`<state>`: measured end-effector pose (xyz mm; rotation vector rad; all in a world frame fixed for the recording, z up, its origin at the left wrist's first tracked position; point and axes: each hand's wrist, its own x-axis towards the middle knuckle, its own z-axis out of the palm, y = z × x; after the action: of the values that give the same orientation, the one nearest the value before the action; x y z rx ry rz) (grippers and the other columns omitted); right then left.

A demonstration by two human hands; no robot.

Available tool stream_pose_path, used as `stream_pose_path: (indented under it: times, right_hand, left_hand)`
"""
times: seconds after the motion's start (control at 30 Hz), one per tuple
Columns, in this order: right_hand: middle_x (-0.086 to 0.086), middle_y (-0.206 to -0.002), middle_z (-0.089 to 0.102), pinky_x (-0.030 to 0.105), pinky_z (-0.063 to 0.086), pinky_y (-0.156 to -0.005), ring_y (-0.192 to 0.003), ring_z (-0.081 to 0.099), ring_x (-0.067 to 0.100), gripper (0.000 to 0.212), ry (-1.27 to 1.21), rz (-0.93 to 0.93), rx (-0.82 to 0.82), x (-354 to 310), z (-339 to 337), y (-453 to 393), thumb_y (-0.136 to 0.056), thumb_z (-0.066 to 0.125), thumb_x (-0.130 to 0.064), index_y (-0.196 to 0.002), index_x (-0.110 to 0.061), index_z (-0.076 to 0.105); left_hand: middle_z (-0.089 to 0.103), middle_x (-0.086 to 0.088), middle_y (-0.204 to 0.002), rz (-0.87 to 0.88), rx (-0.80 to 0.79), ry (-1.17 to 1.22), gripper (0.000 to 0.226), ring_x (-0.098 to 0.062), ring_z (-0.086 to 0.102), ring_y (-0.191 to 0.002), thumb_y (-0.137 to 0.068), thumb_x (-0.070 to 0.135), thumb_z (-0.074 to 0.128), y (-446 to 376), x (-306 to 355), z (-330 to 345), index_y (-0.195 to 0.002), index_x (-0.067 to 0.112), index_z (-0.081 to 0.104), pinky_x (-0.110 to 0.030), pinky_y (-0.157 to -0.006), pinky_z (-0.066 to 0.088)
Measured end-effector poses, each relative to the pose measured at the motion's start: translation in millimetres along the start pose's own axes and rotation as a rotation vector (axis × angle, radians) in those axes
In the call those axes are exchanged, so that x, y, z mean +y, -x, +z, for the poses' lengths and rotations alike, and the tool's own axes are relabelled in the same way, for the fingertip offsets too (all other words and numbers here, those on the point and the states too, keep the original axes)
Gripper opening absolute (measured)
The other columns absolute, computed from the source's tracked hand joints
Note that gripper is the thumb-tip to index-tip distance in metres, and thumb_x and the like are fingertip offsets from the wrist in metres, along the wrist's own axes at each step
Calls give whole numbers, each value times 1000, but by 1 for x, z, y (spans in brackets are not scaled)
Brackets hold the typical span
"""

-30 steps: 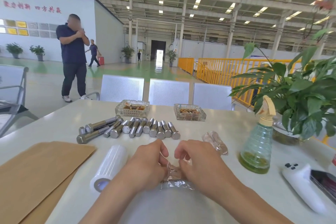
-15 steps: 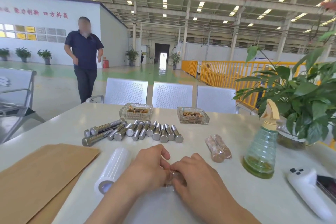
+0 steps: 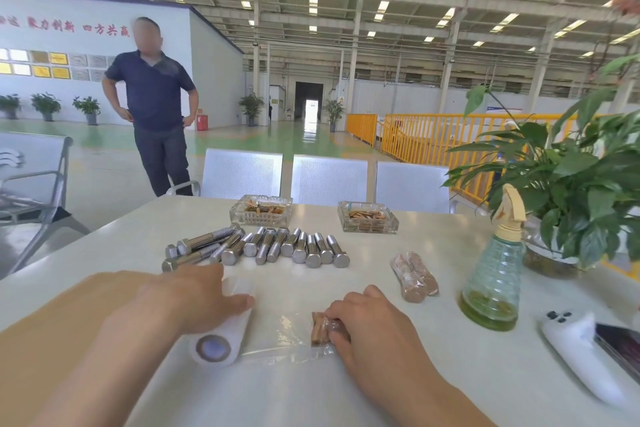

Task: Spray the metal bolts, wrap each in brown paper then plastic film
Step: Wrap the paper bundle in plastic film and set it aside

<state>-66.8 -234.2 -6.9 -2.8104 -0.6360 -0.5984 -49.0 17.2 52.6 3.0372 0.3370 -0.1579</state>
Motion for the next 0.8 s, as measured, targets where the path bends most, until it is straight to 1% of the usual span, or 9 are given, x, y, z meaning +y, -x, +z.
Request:
stream_pose_path:
  times: [0.07, 0.1, 0.2, 0.37, 0.43, 0.53, 0.6, 0.7, 0.8]
  right_hand:
    - [-12, -112, 59, 28, 40, -79, -112, 42, 13, 25, -1, 9, 8, -1, 0, 1, -102, 45, -35, -121, -31, 61]
    - [-12, -111, 59, 28, 39, -77, -112, 42, 13, 25, -5, 14, 11, -1, 0, 1, -102, 45, -35, -120, -30, 62]
    - [-11, -109, 60, 29, 37, -74, -110, 42, 12, 22, 6, 31, 14, -2, 1, 4, -103, 43, -34, -117, -31, 59]
    - [-10, -104, 63, 33, 36, -69, -108, 44, 14, 4, -30, 73, 11, -5, 1, 6, -103, 43, -32, -106, -31, 45]
    - [-9, -105, 63, 33, 36, -70, -109, 44, 15, 6, -33, 74, 13, -4, 2, 6, -103, 42, -31, -108, -31, 46]
    - [-9, -105, 62, 35, 37, -71, -109, 45, 17, 8, -30, 68, 8, -4, 2, 5, -101, 44, -28, -108, -31, 47]
    - [-8, -105, 61, 36, 37, -72, -108, 45, 18, 10, -22, 60, -3, -4, 2, 5, -100, 45, -24, -107, -31, 47]
    - [-6, -104, 60, 35, 33, -70, -107, 44, 20, 8, -19, 43, -3, -5, 1, 4, -99, 45, -24, -104, -30, 46]
    - [-6, -103, 60, 34, 32, -70, -107, 44, 20, 7, -23, 40, 5, -5, 0, 6, -101, 43, -25, -104, -30, 47]
  left_hand:
    - [59, 6, -103, 5, -99, 163, 77, -13, 74, -69, -78, 87, 50, 3, -1, 4, -133, 34, 44, -24, -56, 58]
    - [58, 4, -101, 4, -122, 287, 78, -16, 75, -65, -76, 84, 57, 6, -1, 5, -133, 32, 43, -26, -55, 60]
    - [56, 3, -106, 11, -68, 461, 80, -21, 74, -81, -76, 64, 75, 4, 1, 2, -140, 30, 41, -33, -74, 64]
    - [69, -3, -100, 73, 19, 918, 34, -15, 74, -59, -86, 39, 69, 10, 2, -22, -118, 33, 61, -36, -54, 63]
    - [67, -3, -97, 125, 11, 792, 31, -18, 73, -63, -91, 37, 61, 13, 12, -22, -121, 41, 57, -37, -57, 63]
    - [65, 2, -70, 175, -34, 403, 45, -13, 64, -60, -100, 38, 49, 15, 31, -2, -143, 46, 37, -31, -72, 62]
    - [65, 4, -66, 181, -39, 225, 55, -8, 62, -54, -99, 30, 49, 16, 38, 5, -147, 49, 29, -27, -74, 60]
    - [56, 6, -88, 285, 10, -46, 64, -21, 64, -84, -96, 28, 51, 19, 47, 15, -152, 42, 24, -34, -85, 57]
    - [61, -3, -114, 219, 87, -19, 60, -29, 60, -114, -98, 57, 37, 24, 62, 29, -151, 38, 20, -37, -92, 46]
